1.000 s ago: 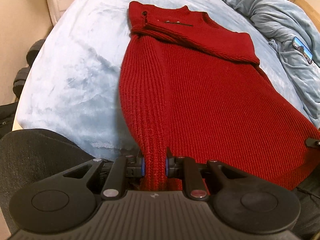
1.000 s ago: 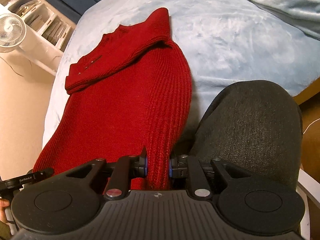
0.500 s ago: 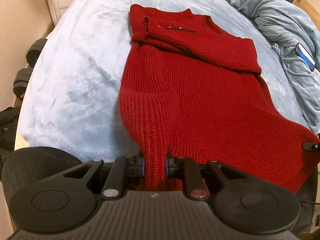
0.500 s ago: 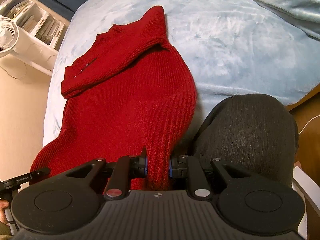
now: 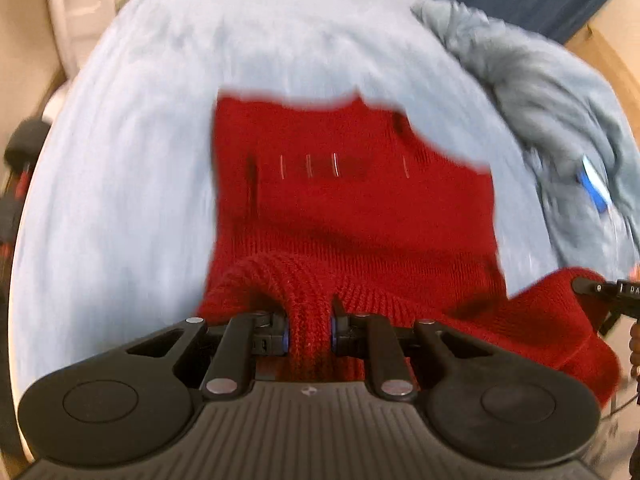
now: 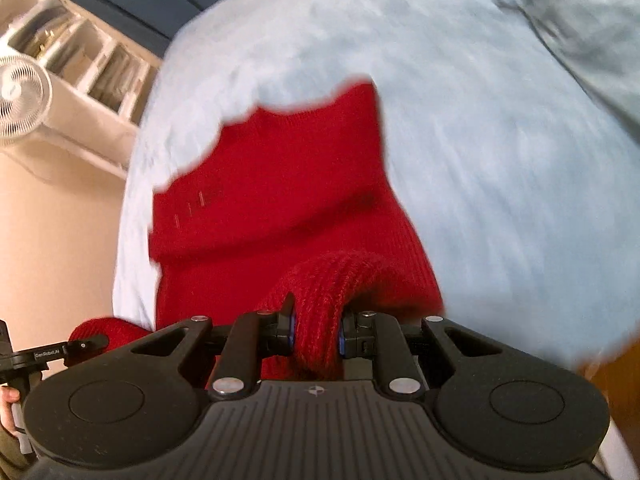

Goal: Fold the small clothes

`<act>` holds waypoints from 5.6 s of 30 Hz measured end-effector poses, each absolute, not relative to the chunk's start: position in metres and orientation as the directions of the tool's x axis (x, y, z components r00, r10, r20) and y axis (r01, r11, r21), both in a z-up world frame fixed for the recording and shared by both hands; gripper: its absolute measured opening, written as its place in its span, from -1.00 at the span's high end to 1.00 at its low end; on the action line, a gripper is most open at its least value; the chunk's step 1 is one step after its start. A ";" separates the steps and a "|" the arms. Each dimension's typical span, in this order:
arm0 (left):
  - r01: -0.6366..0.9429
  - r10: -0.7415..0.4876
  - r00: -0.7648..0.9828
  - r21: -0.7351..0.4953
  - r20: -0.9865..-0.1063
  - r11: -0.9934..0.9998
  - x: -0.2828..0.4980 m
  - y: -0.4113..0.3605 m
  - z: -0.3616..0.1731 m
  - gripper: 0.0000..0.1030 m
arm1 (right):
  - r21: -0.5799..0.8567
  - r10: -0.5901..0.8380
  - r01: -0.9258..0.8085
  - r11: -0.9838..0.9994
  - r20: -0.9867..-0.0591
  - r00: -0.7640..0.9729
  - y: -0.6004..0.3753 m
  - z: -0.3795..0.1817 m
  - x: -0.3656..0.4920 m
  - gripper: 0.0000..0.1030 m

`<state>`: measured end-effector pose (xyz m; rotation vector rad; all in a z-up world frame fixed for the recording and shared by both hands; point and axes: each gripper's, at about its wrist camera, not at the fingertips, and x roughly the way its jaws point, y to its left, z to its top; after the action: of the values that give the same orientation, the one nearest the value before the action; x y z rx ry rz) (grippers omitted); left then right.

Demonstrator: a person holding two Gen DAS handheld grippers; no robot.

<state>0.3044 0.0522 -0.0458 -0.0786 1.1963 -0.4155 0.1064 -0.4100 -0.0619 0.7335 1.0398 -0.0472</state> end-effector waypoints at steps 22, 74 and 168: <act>0.193 -0.129 0.410 -0.052 -0.903 0.980 0.434 0.026 -0.165 -0.37 | 0.523 0.029 0.603 0.603 -0.769 0.638 -0.478 -0.198 0.231 -0.18; 0.088 -0.031 0.519 0.017 -0.854 0.996 0.249 0.121 -0.114 -0.97 | 0.408 -0.100 0.597 0.690 -0.764 0.638 -0.414 -0.143 0.073 0.08; 0.118 -0.040 0.568 0.033 -0.822 0.992 0.108 0.021 -0.031 -0.99 | 0.270 -0.087 0.387 0.881 -0.713 0.696 -0.254 -0.042 -0.010 -0.76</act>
<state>0.1083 0.0215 -0.0312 0.0881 0.9625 -0.0932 -0.0098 -0.2544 -0.0422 0.4235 0.7603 -0.2738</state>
